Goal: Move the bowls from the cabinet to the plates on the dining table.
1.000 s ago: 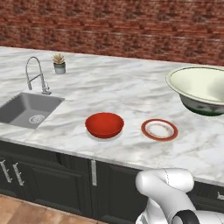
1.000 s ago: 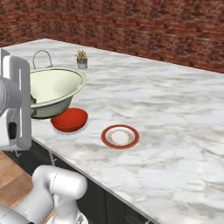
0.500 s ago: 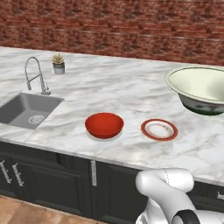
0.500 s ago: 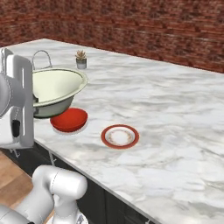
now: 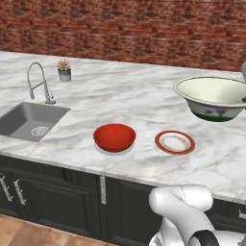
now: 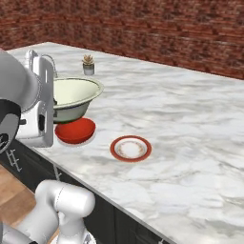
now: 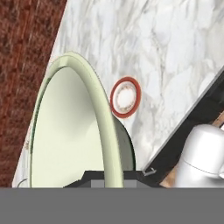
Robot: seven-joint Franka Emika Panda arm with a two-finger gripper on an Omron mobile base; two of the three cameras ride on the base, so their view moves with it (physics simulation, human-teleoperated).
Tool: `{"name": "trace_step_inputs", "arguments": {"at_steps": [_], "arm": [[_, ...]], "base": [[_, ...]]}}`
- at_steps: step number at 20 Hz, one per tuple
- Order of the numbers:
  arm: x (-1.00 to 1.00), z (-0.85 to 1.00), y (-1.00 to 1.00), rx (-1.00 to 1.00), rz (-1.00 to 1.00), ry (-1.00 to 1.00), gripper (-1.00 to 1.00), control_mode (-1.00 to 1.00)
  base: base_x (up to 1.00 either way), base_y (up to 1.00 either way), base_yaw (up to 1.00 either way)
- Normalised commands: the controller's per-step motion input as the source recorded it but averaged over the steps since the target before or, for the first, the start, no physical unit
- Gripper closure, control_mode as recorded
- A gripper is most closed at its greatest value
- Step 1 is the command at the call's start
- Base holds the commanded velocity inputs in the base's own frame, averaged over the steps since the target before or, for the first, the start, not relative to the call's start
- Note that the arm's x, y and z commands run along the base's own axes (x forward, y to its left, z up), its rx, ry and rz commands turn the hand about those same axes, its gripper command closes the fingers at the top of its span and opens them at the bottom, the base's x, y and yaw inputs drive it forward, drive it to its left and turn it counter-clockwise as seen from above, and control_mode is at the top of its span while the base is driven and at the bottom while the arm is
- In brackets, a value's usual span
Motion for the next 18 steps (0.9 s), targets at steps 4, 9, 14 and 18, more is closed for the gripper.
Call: {"name": "trace_step_inputs", "arguments": {"at_steps": [4,9,14,18], "arm": [[0.54,-0.31,-0.02,0.0,0.08,0.09,1.0,-1.0],[0.47,-0.36,-0.11,0.0,0.11,0.04,1.0,-1.0],[0.35,-0.39,-0.19,-0.01,0.1,0.01,1.0,-1.0],[0.38,-0.43,-0.19,-0.03,0.1,0.0,1.0,-1.0]], "base": [[0.0,0.0,0.0],[0.0,0.0,0.0],[0.0,0.0,0.0],[0.0,0.0,0.0]]}}
